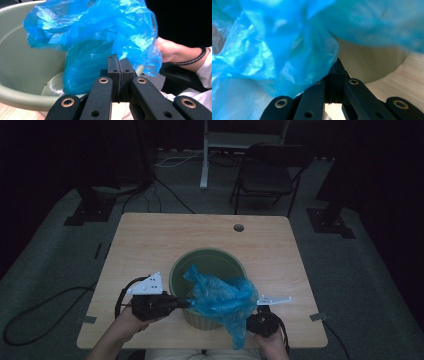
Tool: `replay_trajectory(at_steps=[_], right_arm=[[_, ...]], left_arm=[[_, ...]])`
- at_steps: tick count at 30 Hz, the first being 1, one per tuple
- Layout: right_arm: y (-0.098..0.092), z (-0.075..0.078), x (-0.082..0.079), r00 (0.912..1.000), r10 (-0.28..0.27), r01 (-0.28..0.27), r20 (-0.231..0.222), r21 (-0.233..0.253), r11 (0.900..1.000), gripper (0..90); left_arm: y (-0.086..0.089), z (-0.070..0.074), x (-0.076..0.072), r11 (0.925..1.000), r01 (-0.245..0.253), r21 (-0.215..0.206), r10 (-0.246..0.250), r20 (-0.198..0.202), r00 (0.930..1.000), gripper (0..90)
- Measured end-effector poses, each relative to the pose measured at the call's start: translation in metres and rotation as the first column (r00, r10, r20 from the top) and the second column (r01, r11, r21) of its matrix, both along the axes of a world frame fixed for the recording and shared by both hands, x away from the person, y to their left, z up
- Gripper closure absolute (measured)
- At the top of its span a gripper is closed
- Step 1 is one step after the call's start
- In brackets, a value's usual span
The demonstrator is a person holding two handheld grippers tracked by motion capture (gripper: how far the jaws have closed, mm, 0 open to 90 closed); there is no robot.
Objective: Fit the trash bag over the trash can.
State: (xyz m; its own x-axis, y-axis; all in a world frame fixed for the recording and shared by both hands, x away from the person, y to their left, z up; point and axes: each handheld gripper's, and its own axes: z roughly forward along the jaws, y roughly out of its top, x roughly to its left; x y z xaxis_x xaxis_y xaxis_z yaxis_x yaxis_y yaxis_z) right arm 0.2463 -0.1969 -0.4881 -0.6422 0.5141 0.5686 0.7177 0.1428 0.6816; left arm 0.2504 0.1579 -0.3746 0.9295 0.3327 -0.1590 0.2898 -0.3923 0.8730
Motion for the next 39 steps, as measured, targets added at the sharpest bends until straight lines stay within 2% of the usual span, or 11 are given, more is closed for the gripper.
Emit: replay_trajectory(at_steps=[6, 12, 17, 20, 23, 25, 27, 29, 31, 35, 39], right_arm=[[-0.034, 0.000, -0.006, 0.9985, -0.050, 0.051, -0.022, 0.046, 0.998, 81.5], [-0.064, 0.018, -0.005, 0.9920, -0.126, 0.125, 0.012, 0.060, 0.990, 65.3], [-0.087, 0.034, -0.006, 0.9779, -0.205, 0.203, 0.041, 0.055, 0.978, 57.8], [-0.101, 0.051, -0.005, 0.9592, -0.269, 0.266, 0.087, 0.043, 0.963, 57.8], [-0.102, 0.078, -0.001, 0.9479, -0.280, 0.270, 0.153, 0.082, 0.959, 57.0], [-0.094, 0.097, 0.002, 0.9470, -0.253, 0.237, 0.198, 0.104, 0.966, 56.4], [-0.082, 0.113, 0.005, 0.9487, -0.214, 0.191, 0.233, 0.117, 0.975, 55.6], [-0.059, 0.128, 0.009, 0.9558, -0.139, 0.107, 0.259, 0.134, 0.985, 54.4], [-0.035, 0.136, 0.010, 0.9612, -0.049, 0.014, 0.271, 0.130, 0.991, 53.0], [0.009, 0.143, 0.004, 0.9506, 0.109, -0.139, 0.291, 0.082, 0.987, 51.5], [0.038, 0.142, 0.005, 0.9371, 0.168, -0.172, 0.306, -0.015, 0.985, 51.7]], left_arm=[[-0.004, -0.002, 0.000, 0.9998, 0.019, 0.005, -0.019, -0.005, 0.9998, 90.0], [-0.005, 0.000, 0.000, 0.9998, 0.018, 0.011, -0.018, -0.003, 0.9998, 90.0], [0.001, 0.002, 0.003, 0.9999, -0.007, -0.014, 0.007, -0.009, 0.9999, 90.0], [-0.001, 0.003, 0.003, 1.0000, -0.009, -0.001, 0.009, -0.005, 1.0000, 90.0], [-0.002, 0.004, 0.004, 1.0000, -0.009, -0.002, 0.009, -0.009, 0.9999, 90.0], [-0.003, 0.005, 0.005, 0.9999, -0.010, -0.013, 0.010, -0.010, 0.9999, 84.9], [-0.002, 0.006, 0.005, 0.9996, -0.019, -0.020, 0.019, -0.009, 0.9998, 71.4], [0.000, 0.008, 0.004, 0.9994, -0.025, -0.025, 0.025, -0.010, 0.9996, 57.5], [0.005, 0.010, 0.000, 0.9993, -0.029, -0.024, 0.029, 0.000, 0.9996, 53.4], [0.013, 0.012, -0.004, 0.9986, -0.047, -0.023, 0.047, -0.004, 0.9989, 49.9], [0.015, 0.012, -0.005, 0.9975, -0.046, -0.053, 0.043, -0.042, 0.9982, 46.8]])
